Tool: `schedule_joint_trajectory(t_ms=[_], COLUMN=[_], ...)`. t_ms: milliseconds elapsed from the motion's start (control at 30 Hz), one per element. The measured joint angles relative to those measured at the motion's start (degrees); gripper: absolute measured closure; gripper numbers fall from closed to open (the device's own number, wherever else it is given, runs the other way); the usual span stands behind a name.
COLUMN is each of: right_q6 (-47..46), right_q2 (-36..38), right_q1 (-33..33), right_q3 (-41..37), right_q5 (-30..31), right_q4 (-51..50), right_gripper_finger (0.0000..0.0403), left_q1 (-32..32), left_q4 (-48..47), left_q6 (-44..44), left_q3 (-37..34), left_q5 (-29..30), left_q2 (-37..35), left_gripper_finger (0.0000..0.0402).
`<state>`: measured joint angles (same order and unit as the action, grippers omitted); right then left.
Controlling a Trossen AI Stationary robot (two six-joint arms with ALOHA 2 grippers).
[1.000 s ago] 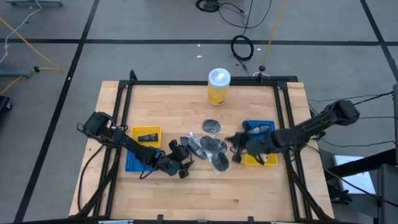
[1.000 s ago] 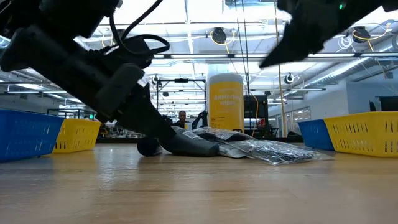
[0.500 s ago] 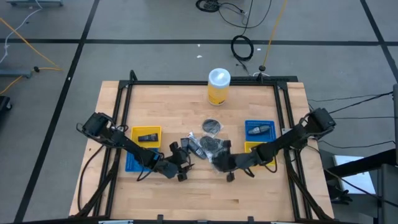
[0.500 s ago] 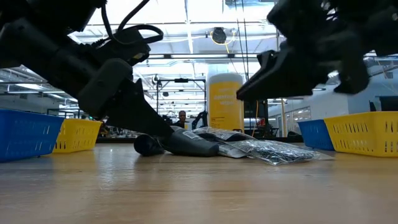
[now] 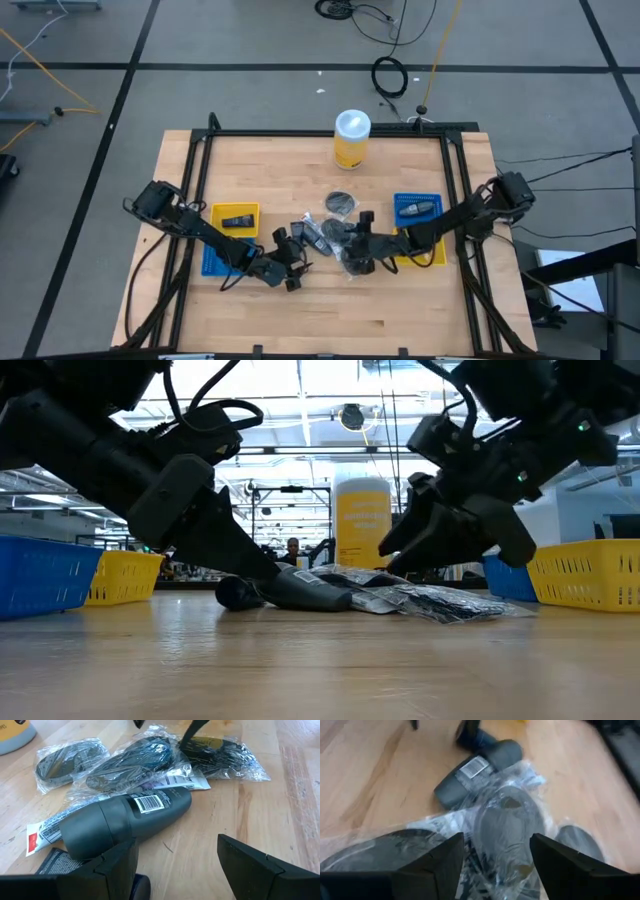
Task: Pick & Place Travel size toiletries
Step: Put the black hairbrush into the left blue bin
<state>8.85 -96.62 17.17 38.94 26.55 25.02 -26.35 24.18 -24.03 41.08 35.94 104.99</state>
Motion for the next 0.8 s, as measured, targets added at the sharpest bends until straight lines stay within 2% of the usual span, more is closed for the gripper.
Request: schedule_joint_trajectory(t_ms=[300, 567, 667, 800], right_q6=[6.7, 11.3, 11.8, 11.8], right_q2=[-0.1, -0.1, -0.1, -0.1], right_q1=[-3.4, -5.0, -5.6, -6.6], right_q3=[0.0, 0.0, 0.0, 0.0], right_q5=[-8.7, -8.7, -8.7, -8.7], right_q4=[-2.6, -2.6, -2.6, -2.6], right_gripper_finger=[0.0217, 0.0224, 0.0243, 0.0288], left_q1=[0.0, 0.0, 0.0, 0.0], left_q4=[0.0, 0.0, 0.0, 0.0], left_q6=[0.3, 0.3, 0.3, 0.3], left_q3=[0.0, 0.0, 0.0, 0.0], left_q5=[0.0, 0.0, 0.0, 0.0], left_q2=[0.0, 0.0, 0.0, 0.0], left_gripper_finger=[0.0135, 0.0135, 0.0135, 0.0135])
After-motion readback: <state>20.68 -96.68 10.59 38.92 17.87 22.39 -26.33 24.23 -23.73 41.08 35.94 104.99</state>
